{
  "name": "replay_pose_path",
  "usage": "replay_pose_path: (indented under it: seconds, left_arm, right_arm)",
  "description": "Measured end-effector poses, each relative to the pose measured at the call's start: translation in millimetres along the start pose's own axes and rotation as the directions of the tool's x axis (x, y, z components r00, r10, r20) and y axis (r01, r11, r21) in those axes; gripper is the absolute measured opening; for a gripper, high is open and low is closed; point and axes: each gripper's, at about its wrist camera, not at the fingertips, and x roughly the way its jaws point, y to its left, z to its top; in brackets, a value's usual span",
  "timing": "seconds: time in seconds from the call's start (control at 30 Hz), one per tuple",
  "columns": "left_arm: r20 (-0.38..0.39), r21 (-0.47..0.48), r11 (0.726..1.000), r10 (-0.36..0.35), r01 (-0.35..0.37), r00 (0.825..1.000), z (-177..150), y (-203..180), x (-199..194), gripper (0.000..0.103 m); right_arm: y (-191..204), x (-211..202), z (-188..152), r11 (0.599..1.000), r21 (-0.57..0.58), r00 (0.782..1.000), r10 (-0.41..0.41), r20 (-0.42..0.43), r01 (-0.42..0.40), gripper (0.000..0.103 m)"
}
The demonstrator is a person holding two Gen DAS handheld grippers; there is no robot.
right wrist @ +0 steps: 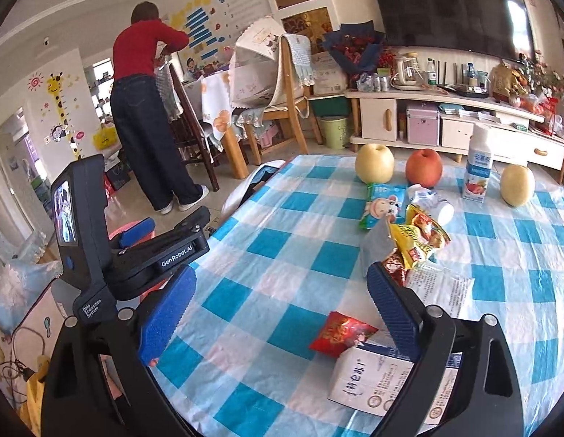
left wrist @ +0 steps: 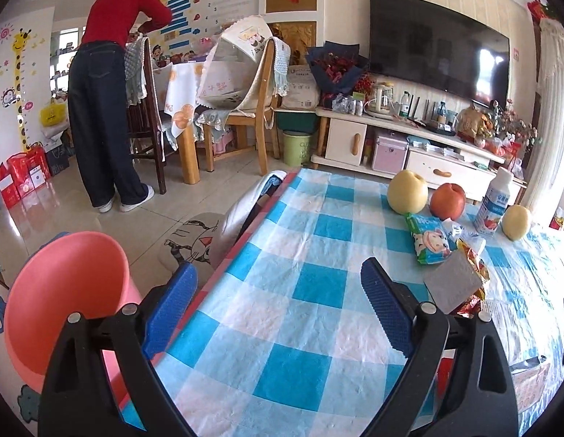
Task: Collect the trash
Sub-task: 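Reach the left gripper to the blue cow-print wipes pack and close on it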
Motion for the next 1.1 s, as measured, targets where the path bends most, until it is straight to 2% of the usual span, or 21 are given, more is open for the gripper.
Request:
replay_pose_path:
  seconds: [0.4,0.83,0.97,1.1]
  left_arm:
    - [-0.078,0.001,0.997,-0.081,0.081,0.994,-7.4,-23.1,17.3,0.092]
    - [-0.127,-0.016,0.983,-0.181,0.181,0.975,-6.3,-50.9,30.0,0.092]
    - [-0.145,-0.007,0.972,-0.234,0.235,0.961,-4.0,-64.5,33.6,0.092]
    - [-0.17,-0.024,0.954,-0.298,0.299,0.939,1.5,-79.6,40.9,0.092]
  right_arm:
    - [-54.1,-11.6,0.5,0.997,0.073,0.999,-0.043,0.033,0.041,0.094]
    - [-114.9,-19.5,5.8,0.986,0.127,0.993,-0.115,0.031,0.11,0.094]
    - [-137.6,-24.5,7.1,0.975,0.162,0.987,-0.16,0.023,0.154,0.094]
    - [-165.3,-32.0,7.7,0.954,0.217,0.976,-0.217,0.018,0.208,0.094]
